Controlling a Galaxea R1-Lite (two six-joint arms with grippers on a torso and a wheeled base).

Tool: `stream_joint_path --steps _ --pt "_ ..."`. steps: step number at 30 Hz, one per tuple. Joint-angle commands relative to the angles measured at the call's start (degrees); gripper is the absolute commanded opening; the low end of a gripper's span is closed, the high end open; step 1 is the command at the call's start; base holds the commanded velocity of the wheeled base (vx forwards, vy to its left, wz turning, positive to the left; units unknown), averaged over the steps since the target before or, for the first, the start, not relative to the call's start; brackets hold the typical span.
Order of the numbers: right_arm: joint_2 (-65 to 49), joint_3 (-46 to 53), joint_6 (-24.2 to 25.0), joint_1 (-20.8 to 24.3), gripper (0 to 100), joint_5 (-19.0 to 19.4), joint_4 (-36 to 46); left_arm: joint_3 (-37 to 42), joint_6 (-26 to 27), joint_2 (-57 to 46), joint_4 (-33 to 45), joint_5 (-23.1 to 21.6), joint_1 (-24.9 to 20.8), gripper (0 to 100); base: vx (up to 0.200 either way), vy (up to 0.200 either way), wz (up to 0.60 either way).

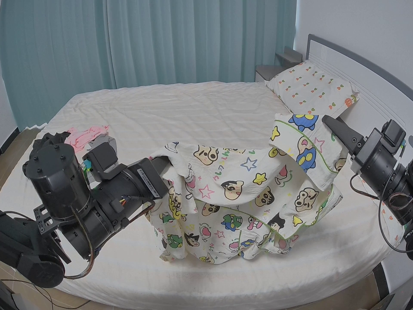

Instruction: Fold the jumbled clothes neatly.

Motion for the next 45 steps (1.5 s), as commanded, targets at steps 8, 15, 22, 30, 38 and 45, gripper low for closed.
stream_joint_path --steps 8,15,22,30,38,45 --pt "-0.8 2.2 0.0 0.2 0 0.5 0.0 0.8 0.0 -0.1 0.0 1.1 -0.3 0 -0.075 0.000 0.00" --pt "-3.6 3.4 0.0 0.5 0 1.2 0.1 2.2 0.0 -0.8 0.0 1.2 -0.3 0 -0.200 0.000 0.00" --pt "-6.3 4.5 0.0 0.5 0 4.4 0.0 2.7 0.1 -2.6 0.0 1.3 -0.3 0 -0.200 0.000 0.00" --pt "-10.0 5.1 -0.2 0.6 0 6.7 0.0 4.6 0.2 -7.3 0.1 1.3 -0.7 0 -0.025 0.000 0.00" --pt "-13.0 7.5 -0.4 0.5 0 10.3 0.1 8.1 0.2 -11.7 0.4 1.3 -3.1 0 0.000 0.000 0.00" --pt "-15.3 7.6 -0.1 0.7 0 12.7 0.2 8.4 0.0 -12.4 0.5 1.2 -3.4 0 0.000 0.000 0.00"
